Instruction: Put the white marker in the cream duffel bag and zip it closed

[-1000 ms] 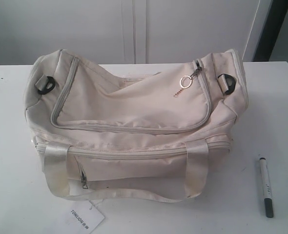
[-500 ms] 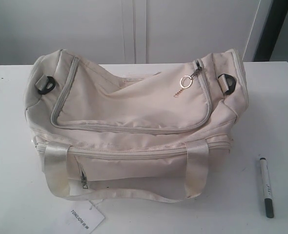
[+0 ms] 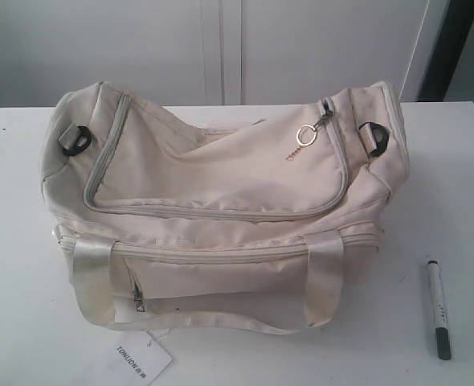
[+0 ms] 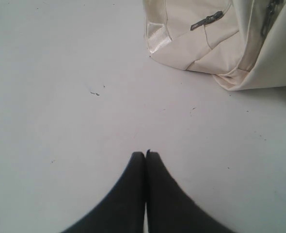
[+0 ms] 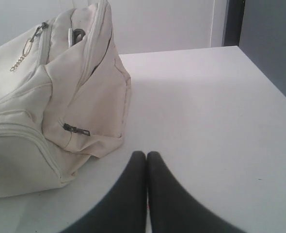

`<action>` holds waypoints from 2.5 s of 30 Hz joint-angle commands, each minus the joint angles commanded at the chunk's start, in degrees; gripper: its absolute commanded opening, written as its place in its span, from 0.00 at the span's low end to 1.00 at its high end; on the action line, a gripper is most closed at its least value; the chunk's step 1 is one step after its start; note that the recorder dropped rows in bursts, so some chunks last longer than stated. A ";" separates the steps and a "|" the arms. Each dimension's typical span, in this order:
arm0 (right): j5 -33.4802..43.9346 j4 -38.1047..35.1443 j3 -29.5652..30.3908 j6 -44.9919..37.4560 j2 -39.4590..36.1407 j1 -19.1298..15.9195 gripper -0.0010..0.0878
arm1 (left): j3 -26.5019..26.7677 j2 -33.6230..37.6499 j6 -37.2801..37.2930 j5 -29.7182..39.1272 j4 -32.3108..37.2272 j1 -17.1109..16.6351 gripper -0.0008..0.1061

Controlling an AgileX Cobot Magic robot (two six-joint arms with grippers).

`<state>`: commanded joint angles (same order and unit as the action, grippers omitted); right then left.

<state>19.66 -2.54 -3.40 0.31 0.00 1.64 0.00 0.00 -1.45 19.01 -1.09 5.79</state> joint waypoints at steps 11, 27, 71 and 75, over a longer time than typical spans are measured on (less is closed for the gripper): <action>-0.12 0.68 0.00 -0.31 0.00 0.00 0.01 | 0.00 0.00 0.00 0.00 0.00 0.00 0.01; -1.04 2.54 0.00 -0.31 0.00 0.00 0.01 | 0.00 0.00 0.00 0.00 0.24 0.11 0.01; -17.76 2.54 -10.23 -0.31 -4.06 0.00 0.01 | 0.00 0.00 0.00 0.00 0.24 0.11 0.01; -16.43 2.54 -13.12 -0.31 -8.34 0.00 0.01 | 0.00 0.00 0.00 0.00 0.24 0.11 0.01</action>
<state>3.23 0.00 -16.52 0.00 -8.34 1.64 0.00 0.00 -1.45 19.01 -0.85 5.89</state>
